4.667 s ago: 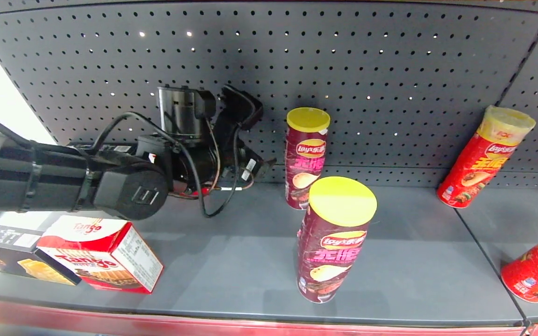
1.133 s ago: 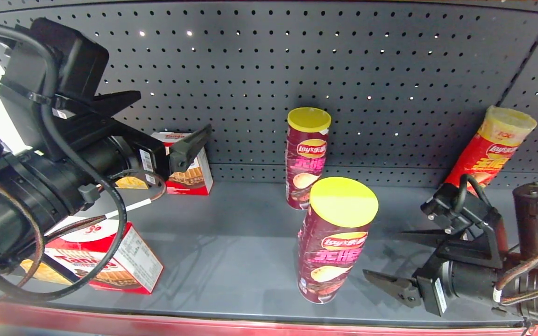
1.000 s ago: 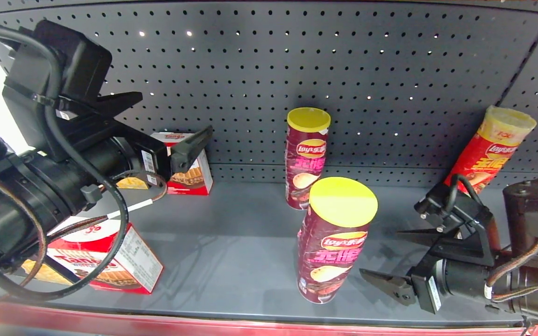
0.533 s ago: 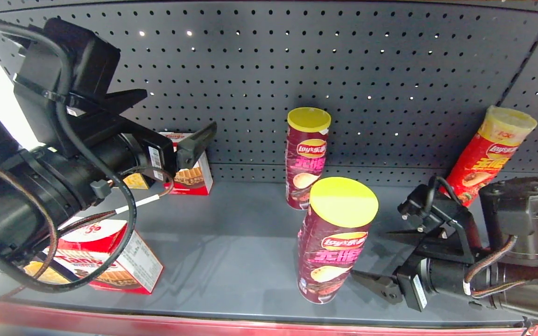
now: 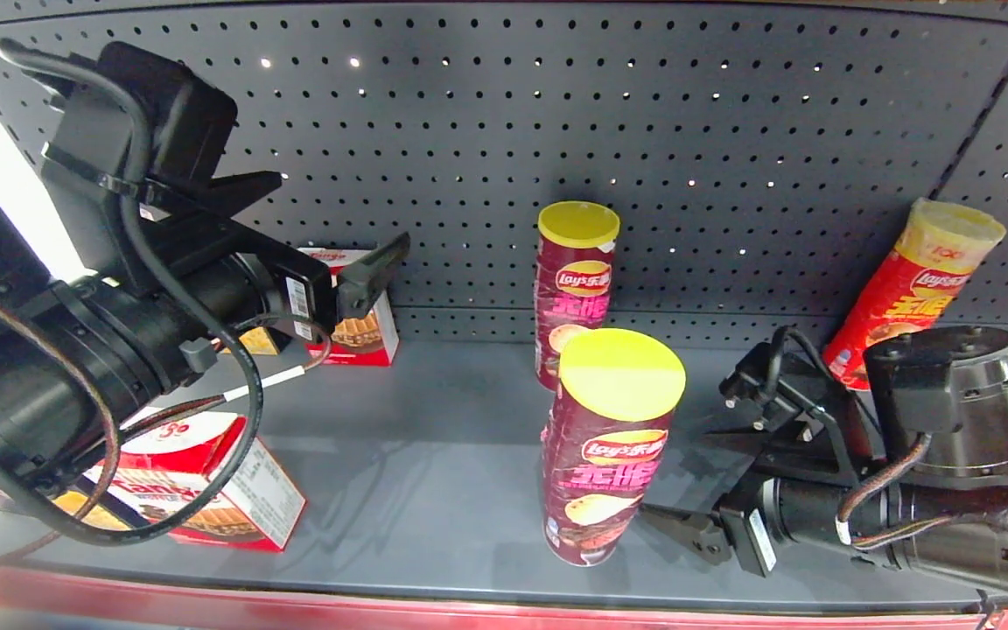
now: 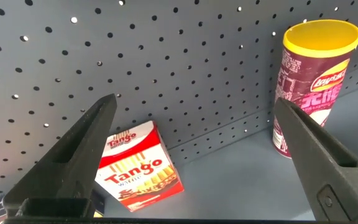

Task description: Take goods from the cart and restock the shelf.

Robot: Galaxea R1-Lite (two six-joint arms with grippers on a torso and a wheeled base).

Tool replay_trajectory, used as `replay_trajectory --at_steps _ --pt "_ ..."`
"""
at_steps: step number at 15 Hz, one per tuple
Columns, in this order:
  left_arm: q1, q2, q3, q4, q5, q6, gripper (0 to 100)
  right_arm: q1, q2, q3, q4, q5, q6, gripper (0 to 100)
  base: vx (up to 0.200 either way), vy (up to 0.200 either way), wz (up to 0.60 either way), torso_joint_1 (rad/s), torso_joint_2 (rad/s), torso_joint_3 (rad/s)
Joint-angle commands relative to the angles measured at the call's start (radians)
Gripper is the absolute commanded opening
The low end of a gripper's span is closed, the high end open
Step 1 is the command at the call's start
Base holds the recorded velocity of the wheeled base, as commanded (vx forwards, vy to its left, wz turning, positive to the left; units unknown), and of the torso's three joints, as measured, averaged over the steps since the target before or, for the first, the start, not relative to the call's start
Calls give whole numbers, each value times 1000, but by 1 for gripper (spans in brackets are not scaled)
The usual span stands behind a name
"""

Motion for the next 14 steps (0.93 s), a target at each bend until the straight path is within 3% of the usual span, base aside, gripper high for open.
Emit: replay_trajectory --at_steps 1,14 --pt "0 4 0 0 1 0 100 3 11 -9 -1 0 0 100 0 0 0 0 0 0" --pt "0 11 2 -11 1 2 100 23 18 -11 -1 0 -2 100 0 0 0 0 0 0"
